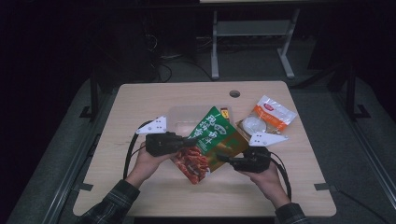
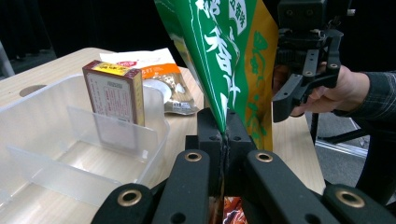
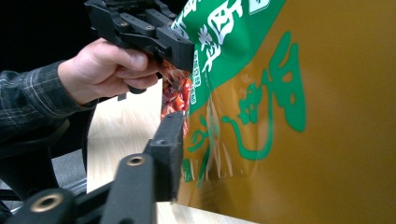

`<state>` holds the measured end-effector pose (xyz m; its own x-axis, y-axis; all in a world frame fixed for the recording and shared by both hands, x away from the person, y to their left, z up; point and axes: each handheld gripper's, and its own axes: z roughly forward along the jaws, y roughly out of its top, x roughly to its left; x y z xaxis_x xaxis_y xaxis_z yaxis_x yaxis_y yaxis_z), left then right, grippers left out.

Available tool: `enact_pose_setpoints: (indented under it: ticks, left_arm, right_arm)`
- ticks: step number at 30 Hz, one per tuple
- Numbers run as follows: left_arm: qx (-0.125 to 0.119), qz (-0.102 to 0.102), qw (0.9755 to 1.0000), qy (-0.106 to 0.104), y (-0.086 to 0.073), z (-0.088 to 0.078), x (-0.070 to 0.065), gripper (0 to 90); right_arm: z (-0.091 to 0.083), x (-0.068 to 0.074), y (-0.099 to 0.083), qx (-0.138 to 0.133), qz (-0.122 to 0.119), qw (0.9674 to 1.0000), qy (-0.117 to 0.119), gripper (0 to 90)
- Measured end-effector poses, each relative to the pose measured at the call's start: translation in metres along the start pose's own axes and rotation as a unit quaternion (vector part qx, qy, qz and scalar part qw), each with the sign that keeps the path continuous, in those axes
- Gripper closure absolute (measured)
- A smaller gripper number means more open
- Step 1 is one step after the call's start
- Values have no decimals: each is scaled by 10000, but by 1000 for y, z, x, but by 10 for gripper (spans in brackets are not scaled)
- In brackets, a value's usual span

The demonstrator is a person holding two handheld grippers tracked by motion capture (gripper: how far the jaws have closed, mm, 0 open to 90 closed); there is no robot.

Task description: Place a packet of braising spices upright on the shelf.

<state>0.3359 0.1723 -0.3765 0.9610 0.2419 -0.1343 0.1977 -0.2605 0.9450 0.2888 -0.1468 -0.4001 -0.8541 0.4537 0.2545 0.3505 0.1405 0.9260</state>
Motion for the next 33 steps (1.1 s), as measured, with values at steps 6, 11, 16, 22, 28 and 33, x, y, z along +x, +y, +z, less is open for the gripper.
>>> enact_pose_setpoints:
  ticks: [6, 11, 16, 22, 28, 33]
  left_arm:
    - [2, 10, 10000, -19, 0, 0, 0, 890]
    - [-11, 11, 10000, -42, 0, 0, -1, 890]
    - [7, 18, 10000, -62, 0, 1, -1, 889]
    - [35, 36, 10000, -86, -1, 1, 0, 886]
    - [56, 68, 9999, -108, -2, 2, -1, 878]
    - [169, 77, 9998, -88, -3, 4, 0, 845]
  right_arm:
    - [-3, 0, 3, -108, -17, 9999, 6, 691]
    - [-4, -1, 5, -213, -15, 9998, 1, 776]
    - [-4, -1, 5, -204, 21, 9998, 61, 852]
    - [-5, -1, 5, -124, -28, 9998, 134, 895]
    - [-7, -1, 8, -60, -108, 9997, 191, 900]
    - [-9, -1, 13, 90, -250, 9994, 212, 900]
